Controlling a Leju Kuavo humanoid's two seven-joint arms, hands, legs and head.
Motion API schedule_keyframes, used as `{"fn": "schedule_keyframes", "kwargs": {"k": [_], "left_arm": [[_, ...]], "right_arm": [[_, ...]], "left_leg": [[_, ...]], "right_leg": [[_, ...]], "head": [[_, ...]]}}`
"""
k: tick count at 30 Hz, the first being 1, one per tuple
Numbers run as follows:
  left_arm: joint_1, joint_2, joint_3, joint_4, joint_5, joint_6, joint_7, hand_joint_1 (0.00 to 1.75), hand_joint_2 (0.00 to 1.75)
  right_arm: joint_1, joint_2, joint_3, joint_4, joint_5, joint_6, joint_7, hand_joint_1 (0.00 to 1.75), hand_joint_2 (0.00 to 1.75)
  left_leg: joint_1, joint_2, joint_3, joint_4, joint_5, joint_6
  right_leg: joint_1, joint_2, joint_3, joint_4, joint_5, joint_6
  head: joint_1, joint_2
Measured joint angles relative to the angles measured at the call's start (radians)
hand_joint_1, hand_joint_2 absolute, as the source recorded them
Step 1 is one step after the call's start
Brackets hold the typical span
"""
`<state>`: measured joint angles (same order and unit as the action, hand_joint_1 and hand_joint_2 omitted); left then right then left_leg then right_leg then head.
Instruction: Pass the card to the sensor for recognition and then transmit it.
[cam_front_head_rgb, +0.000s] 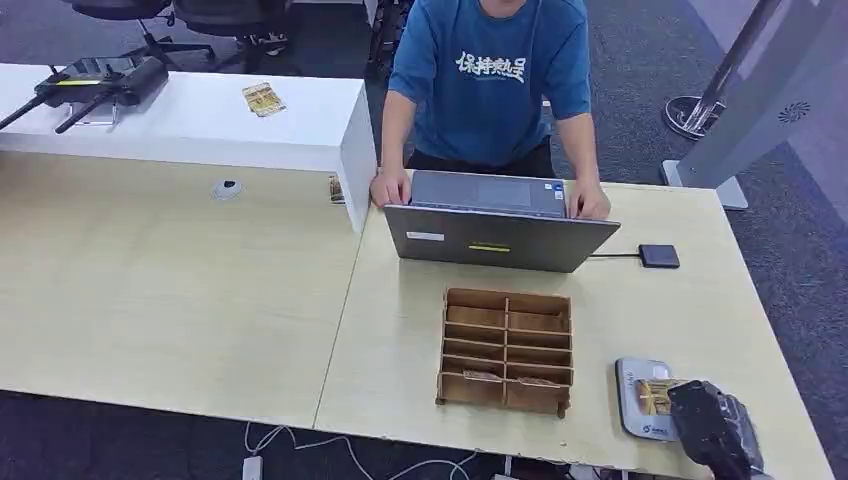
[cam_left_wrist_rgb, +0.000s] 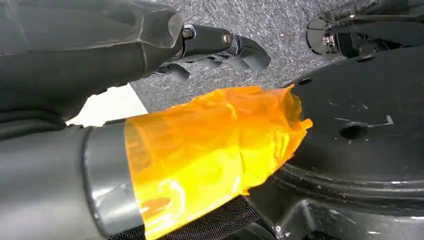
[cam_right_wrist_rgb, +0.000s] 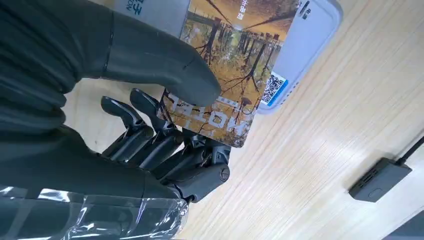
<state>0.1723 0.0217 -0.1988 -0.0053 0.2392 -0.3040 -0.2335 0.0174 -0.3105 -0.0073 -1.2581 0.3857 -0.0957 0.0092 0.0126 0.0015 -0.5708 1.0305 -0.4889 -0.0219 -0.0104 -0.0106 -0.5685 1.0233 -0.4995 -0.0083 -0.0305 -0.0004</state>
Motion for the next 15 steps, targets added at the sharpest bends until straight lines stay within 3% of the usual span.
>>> {"fn": "schedule_keyframes", "kwargs": {"k": [15], "left_arm": [[0.0,0.003,0.0,0.0,0.0,0.0,0.0,0.0,0.0]], "right_arm": [[-0.008,0.0,0.004,0.014,0.0,0.0,0.0,1.75,1.75]], "left_leg": [[0.0,0.0,0.001,0.0,0.0,0.0]], "right_leg": [[0.0,0.0,0.001,0.0,0.0,0.0]], "head": [[0.0,0.0]]}}
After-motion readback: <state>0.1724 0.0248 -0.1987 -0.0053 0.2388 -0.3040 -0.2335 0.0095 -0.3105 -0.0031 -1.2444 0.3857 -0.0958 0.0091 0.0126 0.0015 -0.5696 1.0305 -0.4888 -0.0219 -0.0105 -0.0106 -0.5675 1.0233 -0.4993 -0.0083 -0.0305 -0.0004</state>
